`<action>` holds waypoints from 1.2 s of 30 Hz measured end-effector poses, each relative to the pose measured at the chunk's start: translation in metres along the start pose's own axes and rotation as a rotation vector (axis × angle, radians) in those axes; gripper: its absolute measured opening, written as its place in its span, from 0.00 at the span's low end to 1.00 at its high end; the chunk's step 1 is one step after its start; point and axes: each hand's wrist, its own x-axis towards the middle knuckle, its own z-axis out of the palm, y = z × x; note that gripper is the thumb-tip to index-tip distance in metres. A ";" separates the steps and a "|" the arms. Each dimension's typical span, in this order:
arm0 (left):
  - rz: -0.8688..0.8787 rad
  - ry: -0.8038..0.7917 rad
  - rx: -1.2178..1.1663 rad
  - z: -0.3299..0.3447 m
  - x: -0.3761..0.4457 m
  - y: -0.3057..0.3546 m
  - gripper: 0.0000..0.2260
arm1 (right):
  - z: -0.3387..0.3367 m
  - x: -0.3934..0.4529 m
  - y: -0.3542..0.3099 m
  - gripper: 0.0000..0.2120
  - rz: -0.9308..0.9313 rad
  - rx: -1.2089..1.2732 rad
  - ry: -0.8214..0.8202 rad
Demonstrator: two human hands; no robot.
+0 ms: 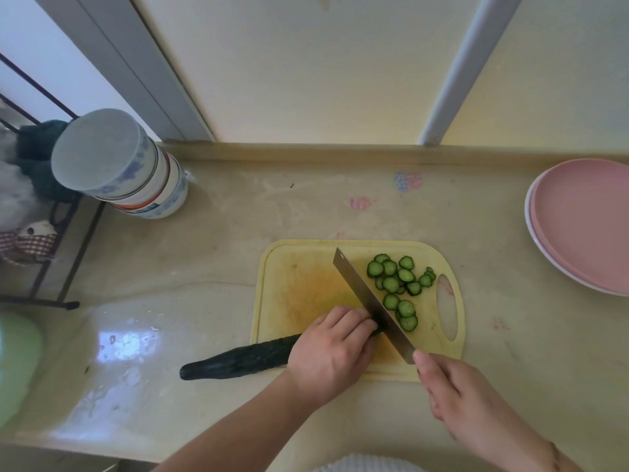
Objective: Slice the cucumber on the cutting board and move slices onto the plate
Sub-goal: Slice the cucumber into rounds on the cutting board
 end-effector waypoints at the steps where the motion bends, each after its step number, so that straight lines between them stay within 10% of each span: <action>1: -0.003 0.003 -0.003 0.000 0.000 0.000 0.07 | -0.001 -0.002 0.000 0.32 0.002 0.014 -0.001; 36: -0.015 0.034 -0.017 0.000 0.000 0.002 0.05 | -0.012 -0.006 -0.012 0.31 0.011 0.042 -0.036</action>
